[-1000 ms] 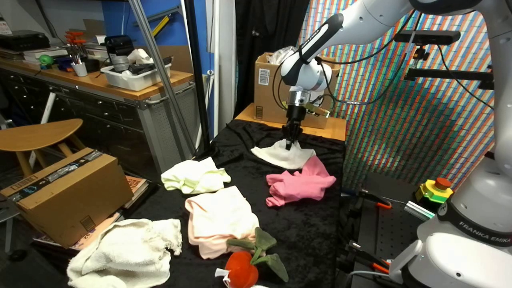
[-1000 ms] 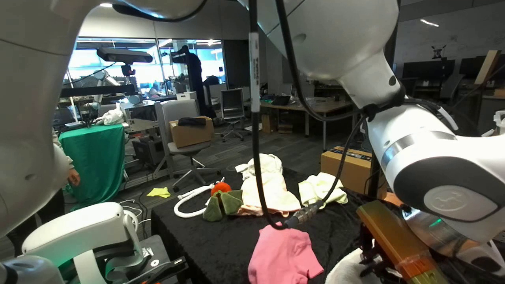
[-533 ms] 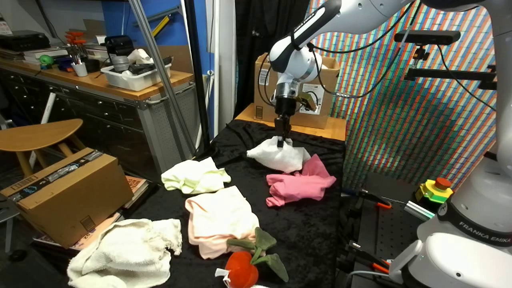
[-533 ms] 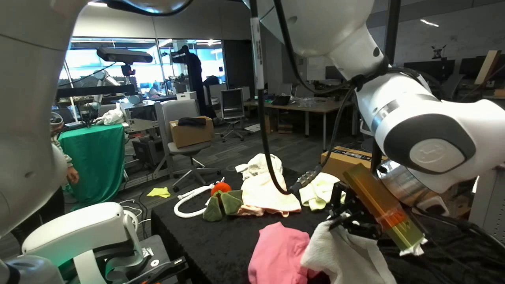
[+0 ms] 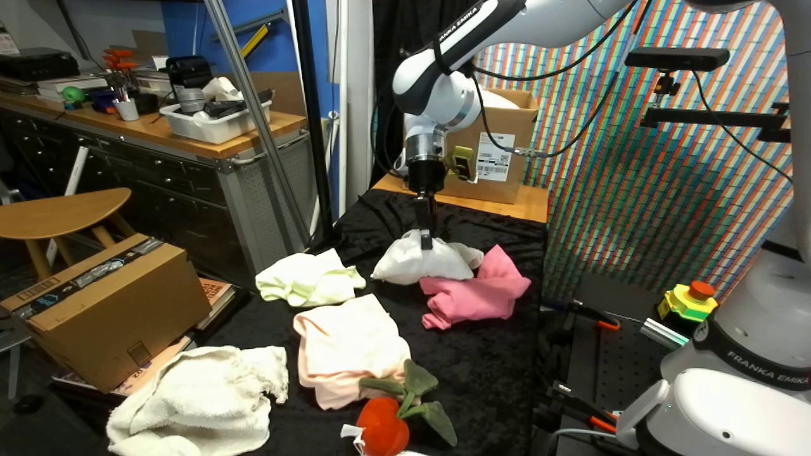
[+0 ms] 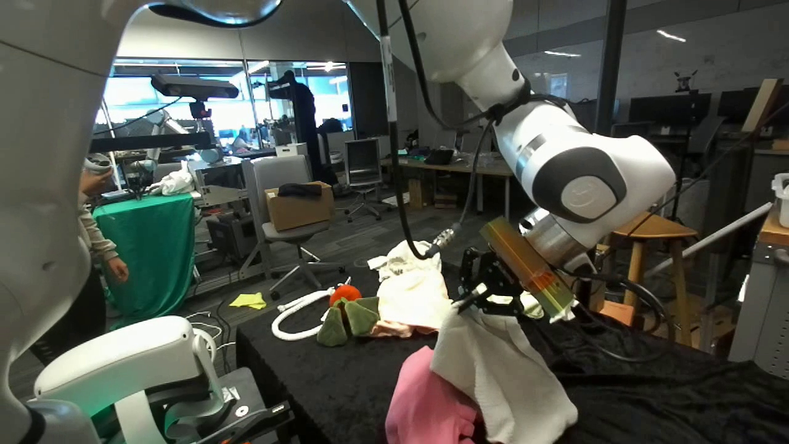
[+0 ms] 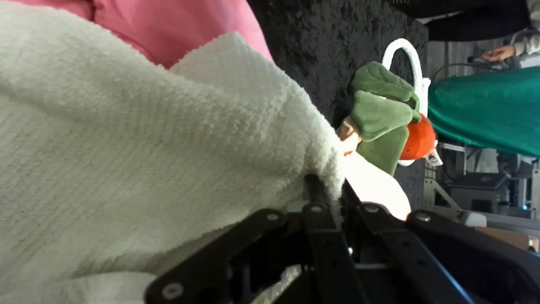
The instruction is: Move all the clothes, the orange object and put together on the left side of the table
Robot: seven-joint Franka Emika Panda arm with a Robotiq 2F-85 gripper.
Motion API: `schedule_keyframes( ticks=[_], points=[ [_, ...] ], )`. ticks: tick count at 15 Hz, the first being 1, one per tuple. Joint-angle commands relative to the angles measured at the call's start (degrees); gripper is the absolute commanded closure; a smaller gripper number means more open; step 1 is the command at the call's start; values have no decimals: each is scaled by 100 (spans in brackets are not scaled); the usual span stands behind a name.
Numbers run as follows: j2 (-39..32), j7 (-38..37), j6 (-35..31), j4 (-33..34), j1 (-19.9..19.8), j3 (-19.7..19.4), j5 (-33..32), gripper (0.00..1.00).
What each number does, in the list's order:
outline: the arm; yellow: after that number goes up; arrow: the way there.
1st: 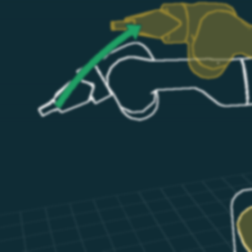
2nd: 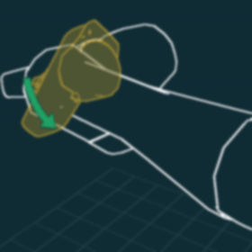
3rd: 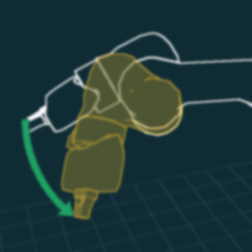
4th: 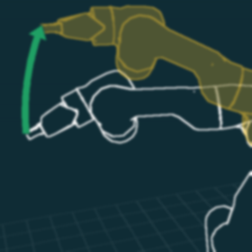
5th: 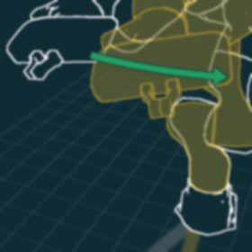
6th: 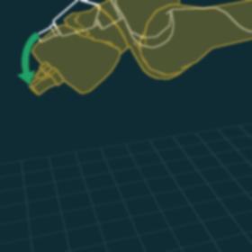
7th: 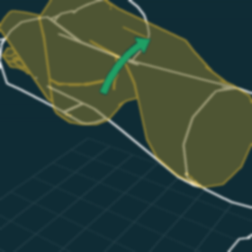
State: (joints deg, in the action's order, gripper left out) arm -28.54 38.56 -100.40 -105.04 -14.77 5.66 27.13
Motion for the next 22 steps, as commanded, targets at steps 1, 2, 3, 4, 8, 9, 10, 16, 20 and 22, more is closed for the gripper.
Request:
schedule_keyframes(
  ticks=[1, 2, 3, 4, 8, 9, 10, 16, 20, 22],
  points=[
    [529, 113, 21, -396, 394, 105, 51, 88],
    [643, 101, -82, -495, 516, 153, 90, 90],
    [700, 65, -170, -555, 645, 195, 105, 89],
    [824, 26, -205, -619, 752, 237, 140, 90],
    [989, -235, -699, -726, 1214, 358, 227, 89],
    [1000, -335, -756, -699, 1298, 382, 233, 89],
    [968, -440, -870, -666, 1382, 398, 231, 89],
    [892, -1000, -1329, -563, 1669, 498, 198, 89],
    [1116, -1093, -1322, -590, 1692, 631, 322, 89],
    [1281, -1072, -1242, -635, 1701, 679, 352, 89]
  ],
)
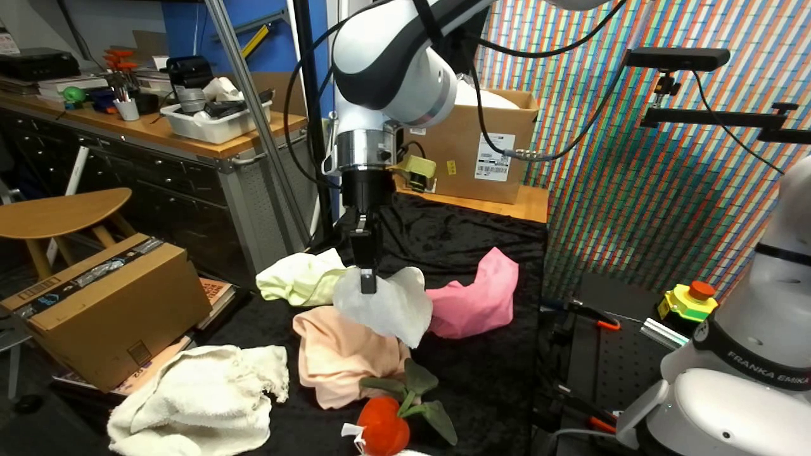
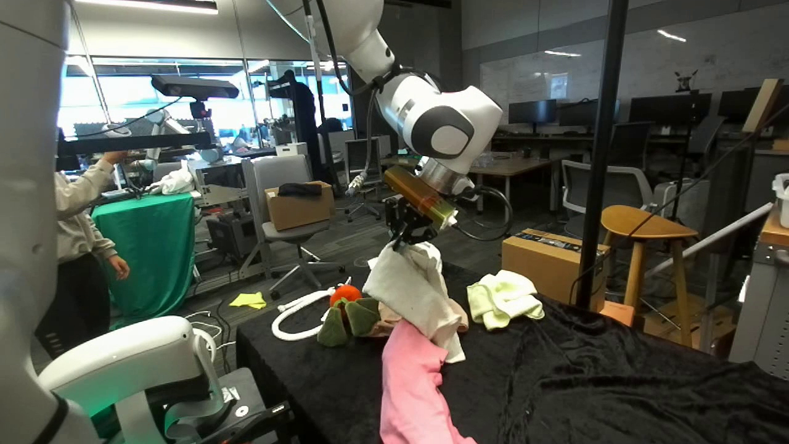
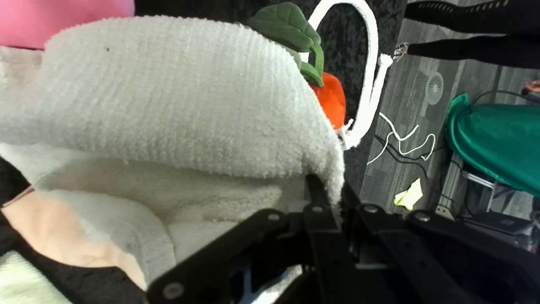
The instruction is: Move all the clothes, the orange object and put together on the left side of the table
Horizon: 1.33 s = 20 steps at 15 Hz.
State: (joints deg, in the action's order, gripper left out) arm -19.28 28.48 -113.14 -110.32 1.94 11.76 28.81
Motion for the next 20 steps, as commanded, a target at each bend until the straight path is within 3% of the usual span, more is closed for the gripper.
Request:
schedule_keyframes(
  ticks=[1, 9, 17, 18, 19, 20],
  points=[
    [433, -32, 106, -125, 34, 91, 182, 89],
    [1020, 83, 441, -274, 153, 113, 228, 89],
    [1024, 12, 188, -514, 508, 157, 120, 89],
    [1005, 3, 143, -544, 546, 161, 114, 80],
    [1002, 5, 109, -570, 579, 163, 92, 64],
    [1001, -3, 60, -600, 603, 163, 101, 58]
  ],
)
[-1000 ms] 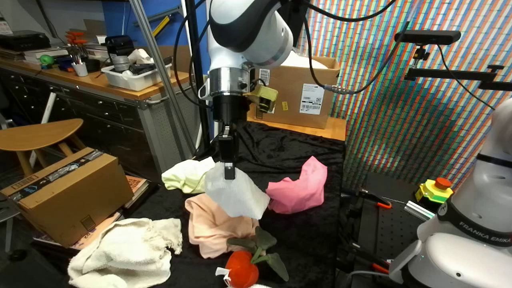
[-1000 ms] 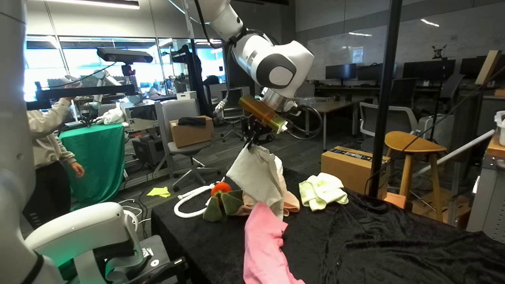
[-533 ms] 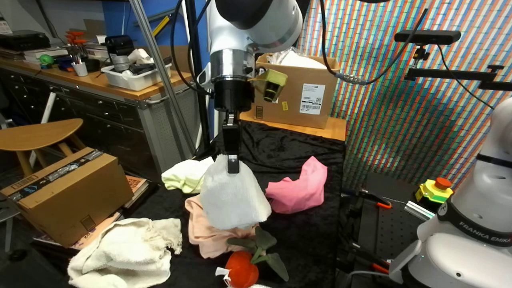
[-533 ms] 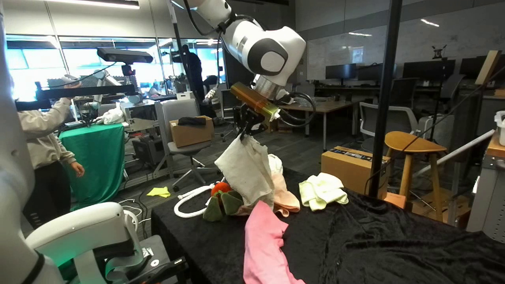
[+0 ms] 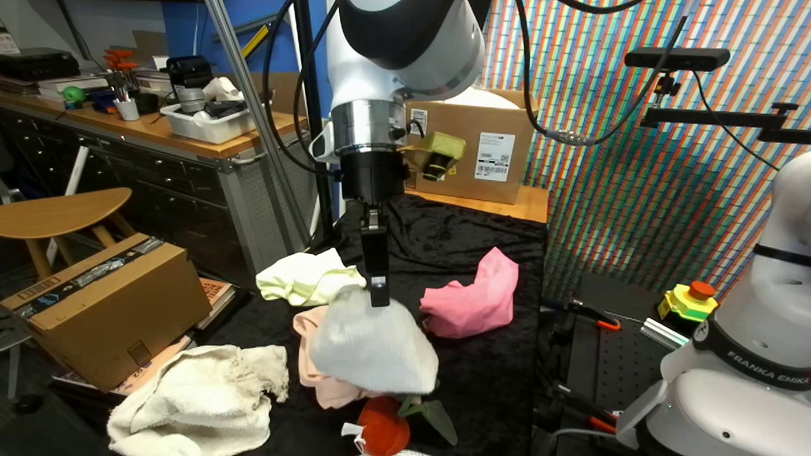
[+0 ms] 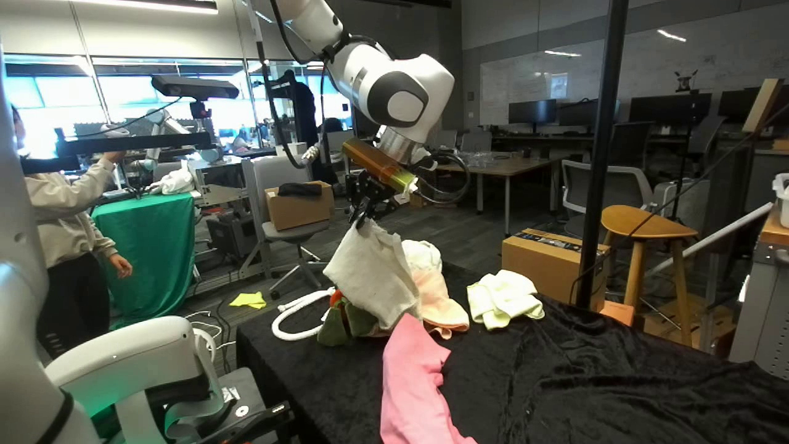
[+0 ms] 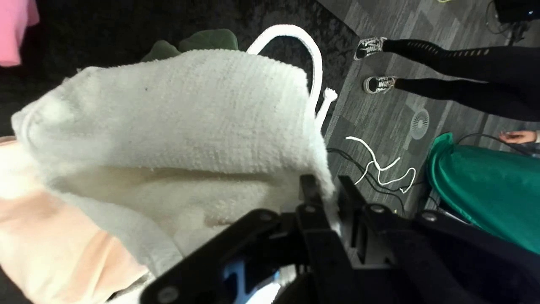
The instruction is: Move all the clothes, the orange object and put together on the left side of the table
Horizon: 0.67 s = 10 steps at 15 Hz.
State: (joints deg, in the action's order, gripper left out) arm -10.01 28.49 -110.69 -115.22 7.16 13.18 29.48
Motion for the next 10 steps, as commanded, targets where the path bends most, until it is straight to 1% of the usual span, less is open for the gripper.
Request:
schedule_keyframes(
  ticks=[1, 7, 8, 10],
  points=[
    [60, -8, -199, -119, 100, 20, 31, 49],
    [-36, -179, -269, -128, 90, -58, -96, 5],
    [-92, -229, -278, -132, 66, -104, -177, 0],
    [-217, -417, -283, -177, -23, -258, -422, 0]
  ],
)
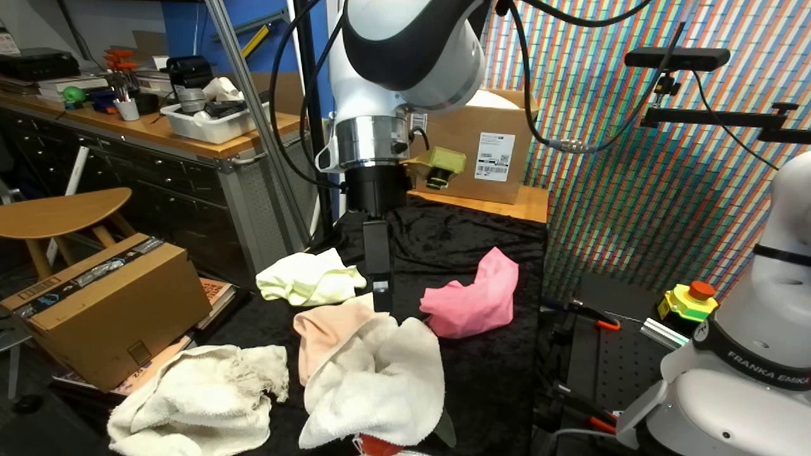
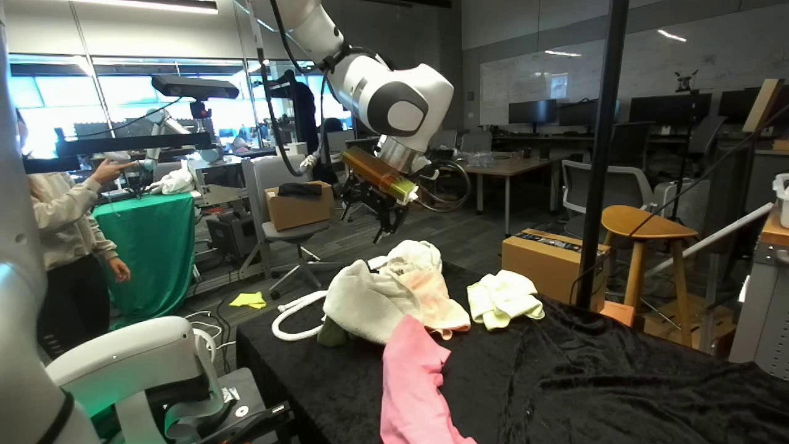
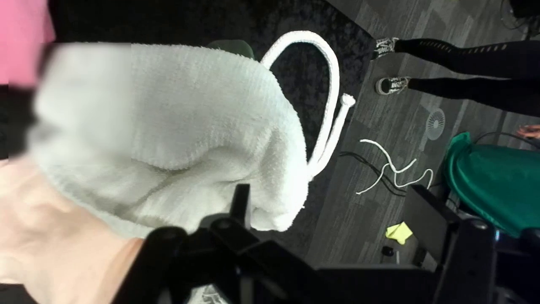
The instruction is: Move all the clothes, the orange object and put together on the left side of the table
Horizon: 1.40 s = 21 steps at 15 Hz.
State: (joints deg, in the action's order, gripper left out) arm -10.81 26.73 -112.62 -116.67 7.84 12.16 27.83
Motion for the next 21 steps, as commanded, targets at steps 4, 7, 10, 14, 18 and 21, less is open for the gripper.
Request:
schedule_keyframes(
  ticks=[4, 7, 10, 14, 18, 21],
  points=[
    [-443, -681, -249, -159, -303, -472, -594, 0],
    [-609, -849, -450, -296, -455, -599, -632, 0],
    [-600, -992, -671, -526, -569, -654, -577, 0],
    [-355, -1040, -990, -1045, -640, -667, -620, 0],
    [15, -892, -1310, -1808, -726, -685, -585, 0],
    [315, -787, -1652, -2433, -773, -727, -621, 0]
  ],
)
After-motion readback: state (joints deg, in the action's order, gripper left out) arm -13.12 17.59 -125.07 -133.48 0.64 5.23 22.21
